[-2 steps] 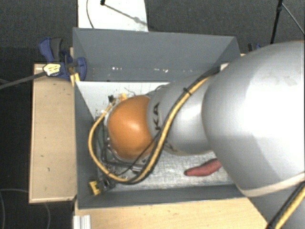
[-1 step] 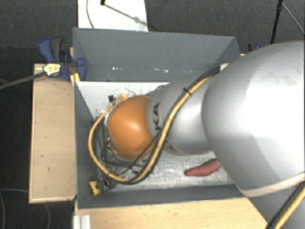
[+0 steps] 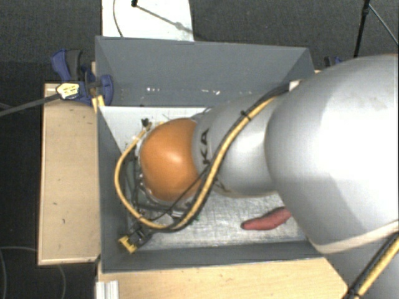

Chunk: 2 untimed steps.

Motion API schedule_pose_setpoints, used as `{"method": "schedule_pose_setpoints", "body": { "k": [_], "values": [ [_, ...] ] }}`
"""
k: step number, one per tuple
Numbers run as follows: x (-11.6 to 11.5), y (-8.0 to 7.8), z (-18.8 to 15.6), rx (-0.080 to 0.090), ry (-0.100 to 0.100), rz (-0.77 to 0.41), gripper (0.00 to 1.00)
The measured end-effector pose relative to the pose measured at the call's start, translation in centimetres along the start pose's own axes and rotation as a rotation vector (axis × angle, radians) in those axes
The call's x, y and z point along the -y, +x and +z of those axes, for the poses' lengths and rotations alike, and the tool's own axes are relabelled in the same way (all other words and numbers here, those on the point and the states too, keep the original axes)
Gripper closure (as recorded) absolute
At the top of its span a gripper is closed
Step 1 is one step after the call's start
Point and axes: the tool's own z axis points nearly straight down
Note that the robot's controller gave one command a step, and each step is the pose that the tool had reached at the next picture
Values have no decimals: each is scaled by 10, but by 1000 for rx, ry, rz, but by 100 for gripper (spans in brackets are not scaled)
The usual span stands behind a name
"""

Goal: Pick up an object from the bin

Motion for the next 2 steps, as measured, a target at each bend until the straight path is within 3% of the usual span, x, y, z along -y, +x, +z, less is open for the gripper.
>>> {"method": "schedule_pose_setpoints", "body": {
  "k": [1, 2],
  "values": [
    [0, 2, -44, -6, -3, 6, 100],
    [14, -10, -108, -1, -1, -40, 100]
  ]
}}
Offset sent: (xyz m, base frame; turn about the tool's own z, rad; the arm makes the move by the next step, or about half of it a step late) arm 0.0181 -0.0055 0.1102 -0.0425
